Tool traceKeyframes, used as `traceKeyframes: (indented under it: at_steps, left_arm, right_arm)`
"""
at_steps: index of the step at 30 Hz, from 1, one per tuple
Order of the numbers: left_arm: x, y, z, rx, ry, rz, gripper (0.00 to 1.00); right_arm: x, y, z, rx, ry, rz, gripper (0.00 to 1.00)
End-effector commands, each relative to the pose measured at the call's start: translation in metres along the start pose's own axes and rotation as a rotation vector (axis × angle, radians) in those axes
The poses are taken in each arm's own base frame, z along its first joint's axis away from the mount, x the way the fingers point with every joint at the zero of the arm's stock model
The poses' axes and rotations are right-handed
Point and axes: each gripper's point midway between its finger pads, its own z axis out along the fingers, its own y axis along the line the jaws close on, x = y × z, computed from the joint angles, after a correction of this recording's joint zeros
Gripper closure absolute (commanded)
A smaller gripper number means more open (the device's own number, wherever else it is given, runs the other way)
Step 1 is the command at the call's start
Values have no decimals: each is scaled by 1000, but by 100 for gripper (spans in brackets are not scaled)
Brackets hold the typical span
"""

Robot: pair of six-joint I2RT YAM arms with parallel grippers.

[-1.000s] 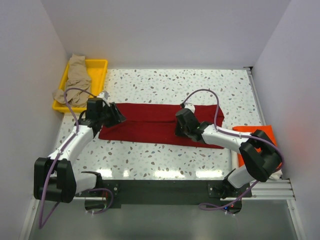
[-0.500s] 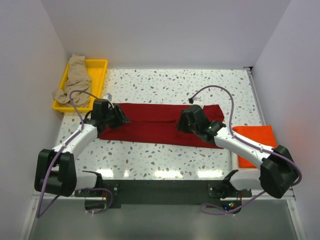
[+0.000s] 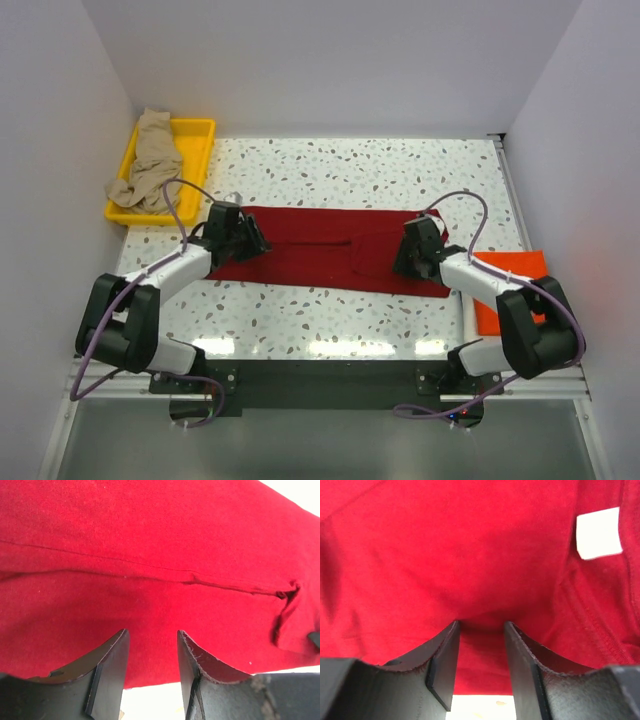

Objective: Fold and stack the t-shirts
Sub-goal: Fold the tshirt

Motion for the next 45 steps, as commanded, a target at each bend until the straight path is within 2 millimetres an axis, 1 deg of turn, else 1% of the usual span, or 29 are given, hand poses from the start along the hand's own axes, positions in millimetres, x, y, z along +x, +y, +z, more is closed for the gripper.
traceKeyframes:
  at_steps: [1,4,5,6,8,9,10,11,13,14,15,17,19,20,21,23,24,25,26,27,28,30,31,35,38,40,41,44,45]
  left_arm:
    - [-9,-3,10,-9,-66,-2,53]
    - [-1,5,16,-42,-60,7,54]
    - [2,7,17,-51,-58,9,54]
    - [6,10,18,-63,-53,8,54]
    - [8,11,17,-64,-52,14,55]
    - [10,12,16,-64,-48,16,55]
    - [7,15,15,-85,-66,20,55]
    - [4,14,11,-83,-82,26,55]
    - [0,12,6,-88,-90,31,55]
    - [-5,8,1,-76,-108,36,55]
    - [-9,4,-2,-68,-120,37,55]
    - [-18,-2,-9,-56,-150,37,55]
    - [-27,-6,-10,-59,-175,36,55]
    - [-29,-7,-9,-61,-177,32,55]
    - [-33,-12,-8,-55,-184,34,56]
    - [-29,-14,4,-71,-172,49,57]
    - [-31,-18,7,-75,-171,56,60]
    - [-26,-15,15,-96,-151,67,63]
    - [-28,-18,18,-112,-164,94,67]
    - [-25,-16,21,-131,-160,105,68]
    - [-20,-12,26,-156,-145,116,69]
    - [-14,-8,29,-192,-145,146,70]
    - [-10,-6,31,-209,-140,160,70]
    - [10,8,36,-283,-132,209,71]
    - [23,12,40,-315,-114,245,72]
    - [33,16,43,-340,-90,270,73]
    - [38,13,43,-345,-91,296,74]
    - [50,14,41,-364,-67,327,74]
    - [53,12,39,-356,-61,331,74]
  right_arm:
    - [14,-8,14,-3,22,29,54]
    - [28,-13,19,-1,56,39,55]
    - [29,-12,20,-9,57,45,55]
    - [32,-10,19,-22,69,47,55]
    - [30,-8,12,-40,70,50,55]
    - [22,-4,7,-52,49,53,55]
    - [17,-3,2,-53,33,55,55]
    - [9,-2,-8,-59,13,52,54]
    - [-8,5,-22,-72,-30,51,54]
    - [-15,6,-33,-82,-51,53,54]
    - [-23,10,-39,-93,-74,52,54]
    - [-31,9,-47,-90,-103,57,53]
    - [-37,12,-48,-89,-113,63,53]
    - [-39,13,-47,-89,-117,67,53]
    - [-38,14,-41,-77,-99,66,53]
    - [-39,16,-32,-66,-90,72,53]
    - [-38,17,-24,-51,-75,71,53]
    - [-39,19,-19,-51,-72,75,53]
    - [-39,20,-16,-47,-69,78,53]
    - [-40,20,-12,-45,-67,83,53]
    - [-37,21,-4,-40,-53,88,53]
    - [-35,22,4,-40,-34,96,53]
    - [-31,21,12,-33,-21,102,53]
    - [-24,19,29,-30,17,119,54]
    - [-19,16,37,-19,38,122,54]
    - [-19,15,41,-13,42,121,54]
    - [-20,14,44,-7,45,121,54]
    - [-23,11,49,18,49,98,53]
    - [-28,13,53,25,50,91,53]
